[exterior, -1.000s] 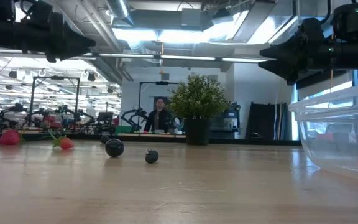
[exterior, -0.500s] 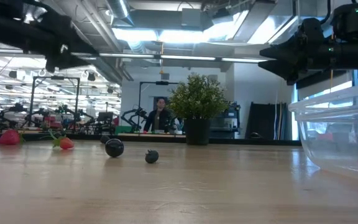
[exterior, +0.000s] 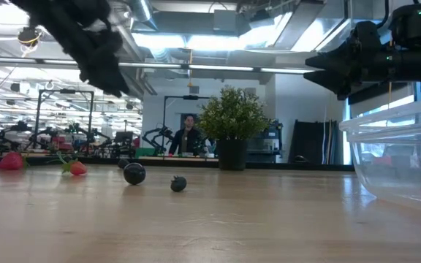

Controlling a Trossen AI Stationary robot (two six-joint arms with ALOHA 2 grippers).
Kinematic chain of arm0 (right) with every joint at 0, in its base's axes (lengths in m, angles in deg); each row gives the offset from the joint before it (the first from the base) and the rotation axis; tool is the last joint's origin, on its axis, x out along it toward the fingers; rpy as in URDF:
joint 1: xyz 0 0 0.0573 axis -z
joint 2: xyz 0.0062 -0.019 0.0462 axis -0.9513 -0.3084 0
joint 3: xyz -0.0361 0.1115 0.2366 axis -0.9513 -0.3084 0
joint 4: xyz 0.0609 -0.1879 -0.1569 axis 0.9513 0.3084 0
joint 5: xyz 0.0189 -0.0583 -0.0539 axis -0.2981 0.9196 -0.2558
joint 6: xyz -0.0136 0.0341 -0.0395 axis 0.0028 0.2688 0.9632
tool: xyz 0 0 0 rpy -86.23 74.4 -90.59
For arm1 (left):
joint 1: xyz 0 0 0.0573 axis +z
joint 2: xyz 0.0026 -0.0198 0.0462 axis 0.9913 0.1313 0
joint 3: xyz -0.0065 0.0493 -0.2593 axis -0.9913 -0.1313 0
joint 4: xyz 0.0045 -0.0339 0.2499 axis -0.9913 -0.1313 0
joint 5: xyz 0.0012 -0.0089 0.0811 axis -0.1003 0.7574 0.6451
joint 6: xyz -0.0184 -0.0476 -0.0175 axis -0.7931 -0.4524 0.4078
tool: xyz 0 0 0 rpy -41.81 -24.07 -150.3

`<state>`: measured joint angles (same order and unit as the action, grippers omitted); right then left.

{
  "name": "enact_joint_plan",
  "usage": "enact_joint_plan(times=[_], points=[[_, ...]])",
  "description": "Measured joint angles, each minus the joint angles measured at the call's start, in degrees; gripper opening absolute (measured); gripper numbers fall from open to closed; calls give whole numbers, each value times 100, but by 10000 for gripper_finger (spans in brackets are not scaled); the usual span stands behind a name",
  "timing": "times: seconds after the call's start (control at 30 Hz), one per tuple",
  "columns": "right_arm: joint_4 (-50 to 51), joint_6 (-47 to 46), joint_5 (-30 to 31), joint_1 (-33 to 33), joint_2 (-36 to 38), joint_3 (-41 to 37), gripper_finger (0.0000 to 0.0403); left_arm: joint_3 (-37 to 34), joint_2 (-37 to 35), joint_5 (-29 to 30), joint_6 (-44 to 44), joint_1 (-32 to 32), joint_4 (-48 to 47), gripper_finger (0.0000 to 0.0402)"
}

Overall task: Pick and placing Produce into tupperware
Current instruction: Put the top blackberry into the bin

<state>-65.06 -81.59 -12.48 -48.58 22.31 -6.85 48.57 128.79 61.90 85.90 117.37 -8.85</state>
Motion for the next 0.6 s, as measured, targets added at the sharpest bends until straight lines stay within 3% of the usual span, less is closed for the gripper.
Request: enact_joint_plan(times=[0.23, 0.6], points=[[0, -34, -2, 0, 0, 0, 226, 860, 1545, -328, 55, 599, -658, 284], [0, -306, -2, 0, 0, 0, 226, 1070, 3076, -115, 107, 466, -661, 284]])
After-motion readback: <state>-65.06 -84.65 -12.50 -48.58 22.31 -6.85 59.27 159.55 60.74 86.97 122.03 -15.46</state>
